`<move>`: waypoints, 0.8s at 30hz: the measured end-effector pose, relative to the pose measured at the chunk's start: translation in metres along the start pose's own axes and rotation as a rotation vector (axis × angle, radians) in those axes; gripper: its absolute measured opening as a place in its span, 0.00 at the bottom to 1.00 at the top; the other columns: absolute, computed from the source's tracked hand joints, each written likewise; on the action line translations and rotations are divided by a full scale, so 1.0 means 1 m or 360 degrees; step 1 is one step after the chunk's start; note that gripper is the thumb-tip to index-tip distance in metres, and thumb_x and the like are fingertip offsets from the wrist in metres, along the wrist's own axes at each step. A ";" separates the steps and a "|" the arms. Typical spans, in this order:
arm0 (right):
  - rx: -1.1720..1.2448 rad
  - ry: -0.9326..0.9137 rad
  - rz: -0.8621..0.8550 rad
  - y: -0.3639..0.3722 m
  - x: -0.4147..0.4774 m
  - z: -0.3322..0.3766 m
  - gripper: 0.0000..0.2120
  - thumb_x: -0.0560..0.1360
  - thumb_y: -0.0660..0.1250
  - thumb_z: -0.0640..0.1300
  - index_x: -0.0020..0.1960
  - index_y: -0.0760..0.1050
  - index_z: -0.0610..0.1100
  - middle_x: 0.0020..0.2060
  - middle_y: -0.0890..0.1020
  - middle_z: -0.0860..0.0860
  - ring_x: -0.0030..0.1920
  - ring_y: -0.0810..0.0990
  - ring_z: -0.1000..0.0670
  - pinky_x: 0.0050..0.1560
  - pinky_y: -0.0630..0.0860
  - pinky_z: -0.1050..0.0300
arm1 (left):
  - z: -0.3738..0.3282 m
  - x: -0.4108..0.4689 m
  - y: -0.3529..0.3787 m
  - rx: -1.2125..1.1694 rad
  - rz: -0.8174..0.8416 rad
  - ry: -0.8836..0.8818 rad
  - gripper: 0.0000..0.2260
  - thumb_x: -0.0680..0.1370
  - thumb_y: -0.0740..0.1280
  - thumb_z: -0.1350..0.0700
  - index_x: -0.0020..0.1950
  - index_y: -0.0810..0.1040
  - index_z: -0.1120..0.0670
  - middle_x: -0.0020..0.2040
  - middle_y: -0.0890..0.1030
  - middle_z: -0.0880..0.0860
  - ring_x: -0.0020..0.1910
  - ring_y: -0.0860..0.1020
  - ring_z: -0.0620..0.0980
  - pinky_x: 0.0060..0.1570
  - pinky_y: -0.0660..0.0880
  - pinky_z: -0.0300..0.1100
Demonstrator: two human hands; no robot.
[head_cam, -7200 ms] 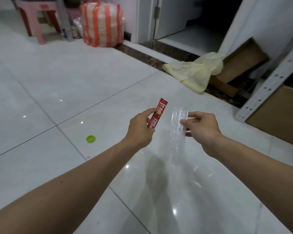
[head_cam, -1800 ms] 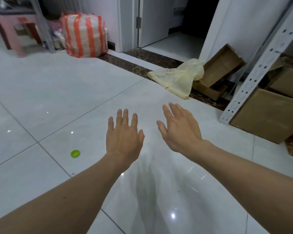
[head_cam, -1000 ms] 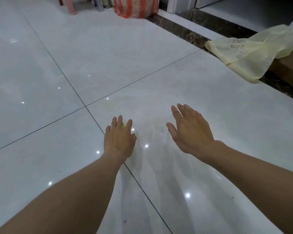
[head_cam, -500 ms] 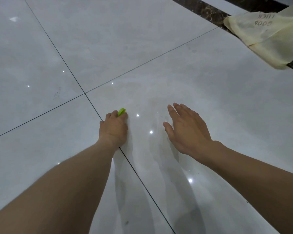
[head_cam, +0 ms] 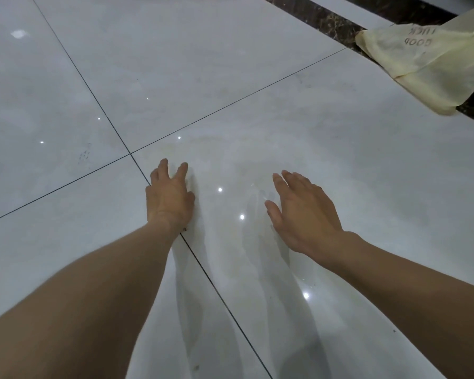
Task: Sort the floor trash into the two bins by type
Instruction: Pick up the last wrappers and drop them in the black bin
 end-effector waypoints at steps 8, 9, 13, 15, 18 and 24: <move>0.0023 -0.0046 0.0034 0.005 0.014 0.003 0.27 0.83 0.50 0.53 0.78 0.51 0.44 0.78 0.55 0.47 0.77 0.52 0.48 0.73 0.53 0.53 | 0.012 0.009 0.015 -0.0074 0.0082 0.0252 0.12 0.66 0.65 0.71 0.47 0.78 0.60 0.44 0.74 0.54 0.51 0.73 0.61 0.44 0.73 0.45; 0.0026 -0.0043 0.0037 0.006 0.014 0.003 0.27 0.83 0.50 0.53 0.78 0.51 0.44 0.78 0.55 0.47 0.77 0.52 0.48 0.73 0.53 0.53 | 0.012 0.007 0.015 -0.0081 0.0086 0.0228 0.16 0.66 0.65 0.71 0.52 0.78 0.60 0.50 0.75 0.56 0.56 0.71 0.60 0.49 0.73 0.44; 0.0042 -0.0037 0.0048 0.007 0.010 0.003 0.27 0.83 0.50 0.53 0.78 0.51 0.44 0.78 0.55 0.47 0.77 0.52 0.48 0.73 0.53 0.53 | 0.012 0.002 0.011 -0.0080 0.0093 0.0116 0.24 0.69 0.66 0.71 0.65 0.74 0.61 0.59 0.72 0.59 0.61 0.68 0.58 0.56 0.71 0.44; 0.0046 -0.0040 0.0035 0.005 0.007 0.003 0.27 0.83 0.50 0.53 0.78 0.51 0.44 0.78 0.55 0.47 0.77 0.52 0.48 0.73 0.53 0.53 | 0.013 -0.001 0.009 -0.0077 0.0072 0.0107 0.22 0.73 0.64 0.70 0.66 0.73 0.61 0.58 0.74 0.60 0.61 0.69 0.59 0.57 0.70 0.45; 0.0049 -0.0028 0.0018 0.001 0.001 0.001 0.27 0.83 0.50 0.53 0.78 0.51 0.44 0.78 0.54 0.47 0.77 0.52 0.48 0.73 0.53 0.53 | 0.010 -0.009 0.004 -0.0061 0.0092 0.0118 0.23 0.74 0.64 0.70 0.69 0.71 0.59 0.60 0.75 0.59 0.62 0.70 0.58 0.59 0.69 0.45; 0.0050 0.0010 -0.0073 -0.022 -0.021 -0.011 0.27 0.83 0.50 0.53 0.78 0.52 0.44 0.78 0.55 0.48 0.77 0.53 0.49 0.72 0.55 0.54 | -0.060 -0.032 -0.015 -0.0391 -0.0033 0.0393 0.21 0.77 0.59 0.70 0.69 0.72 0.56 0.57 0.78 0.56 0.56 0.77 0.52 0.56 0.68 0.38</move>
Point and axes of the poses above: each hand's wrist, its own x-axis towards the middle knuckle, its own y-axis out of the palm, z = x × y, the point moved 3 cm from there along x, towards the middle knuckle
